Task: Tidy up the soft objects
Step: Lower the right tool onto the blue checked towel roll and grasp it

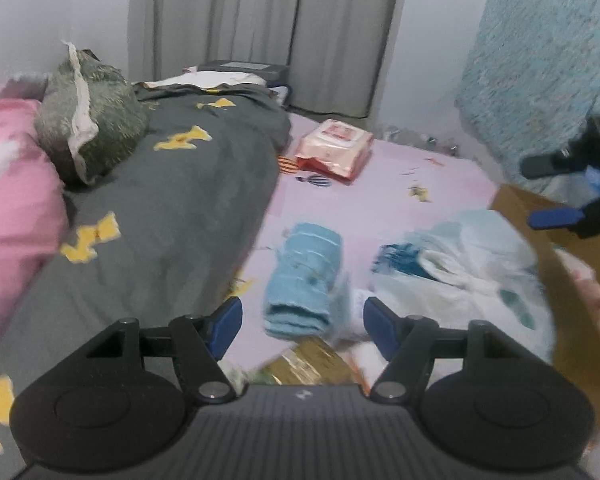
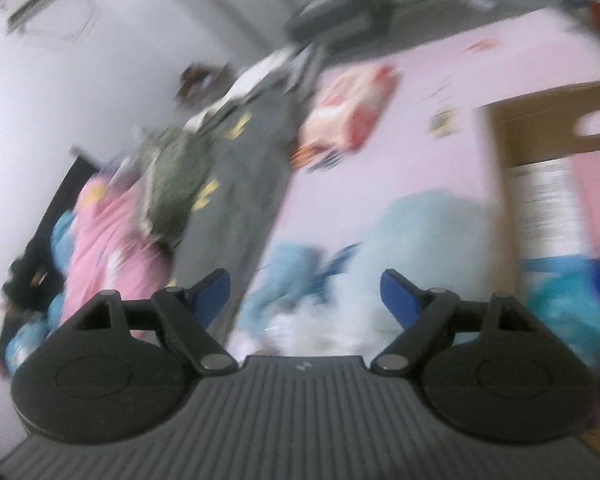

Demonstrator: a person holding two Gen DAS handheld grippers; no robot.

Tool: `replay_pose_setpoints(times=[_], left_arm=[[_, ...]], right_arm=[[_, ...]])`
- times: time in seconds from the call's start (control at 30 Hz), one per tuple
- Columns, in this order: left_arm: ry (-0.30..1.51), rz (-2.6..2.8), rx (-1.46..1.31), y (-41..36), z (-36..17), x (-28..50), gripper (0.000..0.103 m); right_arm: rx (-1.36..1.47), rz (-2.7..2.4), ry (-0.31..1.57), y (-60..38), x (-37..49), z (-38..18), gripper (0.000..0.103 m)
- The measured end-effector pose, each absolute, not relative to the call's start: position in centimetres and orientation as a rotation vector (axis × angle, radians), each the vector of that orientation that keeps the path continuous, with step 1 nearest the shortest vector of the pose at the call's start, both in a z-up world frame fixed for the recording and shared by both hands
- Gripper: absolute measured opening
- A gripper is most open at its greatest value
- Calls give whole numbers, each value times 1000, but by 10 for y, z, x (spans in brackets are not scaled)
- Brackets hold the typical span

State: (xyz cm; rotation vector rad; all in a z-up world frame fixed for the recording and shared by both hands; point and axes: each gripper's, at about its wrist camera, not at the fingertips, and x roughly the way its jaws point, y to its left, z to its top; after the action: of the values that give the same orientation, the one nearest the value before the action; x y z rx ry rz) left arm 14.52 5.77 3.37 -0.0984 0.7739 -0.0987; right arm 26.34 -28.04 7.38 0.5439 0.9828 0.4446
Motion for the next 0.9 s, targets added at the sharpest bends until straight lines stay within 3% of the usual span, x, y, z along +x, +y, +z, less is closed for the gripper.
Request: replay_pose_setpoints(times=[0.17, 0.37, 0.63, 0.73, 0.9], left_arm=[[886, -149, -111, 62, 26, 196, 68], [1039, -157, -160, 60, -6, 253, 64], [1201, -115, -183, 63, -50, 293, 57], [1204, -129, -186, 60, -50, 298, 42], [1191, -127, -213, 62, -48, 298, 36]], right_arm=[[521, 564, 1127, -202, 321, 59, 82], [536, 551, 1383, -139, 387, -5, 82], [481, 473, 1518, -108, 421, -64, 80], [493, 471, 1519, -105, 422, -74, 71], [514, 478, 1489, -109, 422, -79, 41]])
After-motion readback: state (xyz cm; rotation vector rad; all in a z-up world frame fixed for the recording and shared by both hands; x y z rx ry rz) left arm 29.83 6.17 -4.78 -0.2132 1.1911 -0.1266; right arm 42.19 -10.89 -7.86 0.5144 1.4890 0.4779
